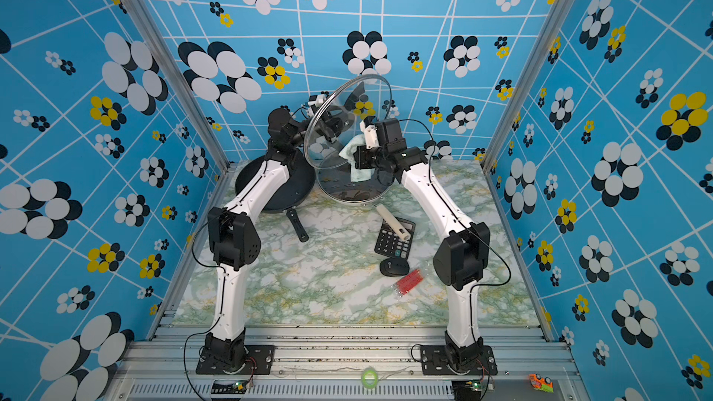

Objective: Wipe the pot lid with a cloth
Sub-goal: Wipe the pot lid.

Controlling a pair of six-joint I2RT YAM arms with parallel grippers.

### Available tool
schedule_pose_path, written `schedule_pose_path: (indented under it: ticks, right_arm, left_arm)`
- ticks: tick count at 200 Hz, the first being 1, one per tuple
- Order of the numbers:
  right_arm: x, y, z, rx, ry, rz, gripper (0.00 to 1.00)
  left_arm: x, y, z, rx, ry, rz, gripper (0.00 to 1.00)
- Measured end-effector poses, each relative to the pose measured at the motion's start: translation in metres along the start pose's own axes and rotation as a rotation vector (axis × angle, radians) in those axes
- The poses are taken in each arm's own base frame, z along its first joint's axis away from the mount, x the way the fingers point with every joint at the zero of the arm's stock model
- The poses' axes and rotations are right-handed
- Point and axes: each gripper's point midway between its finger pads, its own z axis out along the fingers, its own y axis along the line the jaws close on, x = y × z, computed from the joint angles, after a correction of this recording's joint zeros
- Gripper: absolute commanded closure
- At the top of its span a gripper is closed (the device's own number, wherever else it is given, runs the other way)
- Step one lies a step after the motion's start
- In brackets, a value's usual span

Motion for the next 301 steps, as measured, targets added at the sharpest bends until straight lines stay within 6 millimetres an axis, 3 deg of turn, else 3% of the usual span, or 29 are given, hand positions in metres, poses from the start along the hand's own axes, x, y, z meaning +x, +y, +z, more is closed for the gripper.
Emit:
schedule_pose_path:
  ticks: [28,50,71,103,131,172,203,249,281,301]
  right_arm:
    - [0.005,0.058,-0.001,-0.102,0.013,-0.057,1.00]
    - [-0.021,0.097,-0.023,-0.175,-0.051,-0.108,1.00]
    - [-0.054,0.117,-0.050,-0.209,-0.138,-0.150,1.00]
    - [-0.090,0.127,-0.081,-0.206,-0.251,-0.206,1.00]
    - [-0.115,0.108,-0.099,-0.167,-0.324,-0.197,1.00]
    - [-0.144,0.027,-0.108,-0.027,-0.402,-0.103,1.00]
    - [-0.124,-0.014,-0.089,0.056,-0.351,-0.045,1.00]
    - [-0.085,-0.053,-0.079,0.142,-0.268,0.044,1.00]
    - [-0.064,-0.062,-0.100,0.197,-0.249,0.069,1.00]
    - [-0.064,-0.062,-0.136,0.229,-0.293,0.080,1.00]
  left_arm:
    - [-0.007,0.003,-0.003,-0.014,-0.023,0.014,1.00]
    - [-0.014,0.006,-0.007,-0.025,-0.047,0.011,1.00]
    - [-0.017,0.006,-0.008,-0.026,-0.064,0.006,1.00]
    - [-0.017,0.007,-0.007,-0.027,-0.068,-0.008,1.00]
    - [-0.013,0.018,-0.004,-0.042,-0.060,-0.030,1.00]
    - [-0.003,0.037,0.000,-0.077,-0.048,-0.075,1.00]
    - [0.002,0.039,-0.002,-0.103,-0.040,-0.061,1.00]
    - [0.014,0.010,-0.004,-0.090,-0.006,0.040,1.00]
    - [0.029,-0.013,-0.009,-0.157,-0.006,0.192,1.00]
    - [0.038,-0.025,-0.014,-0.227,-0.036,0.313,1.00]
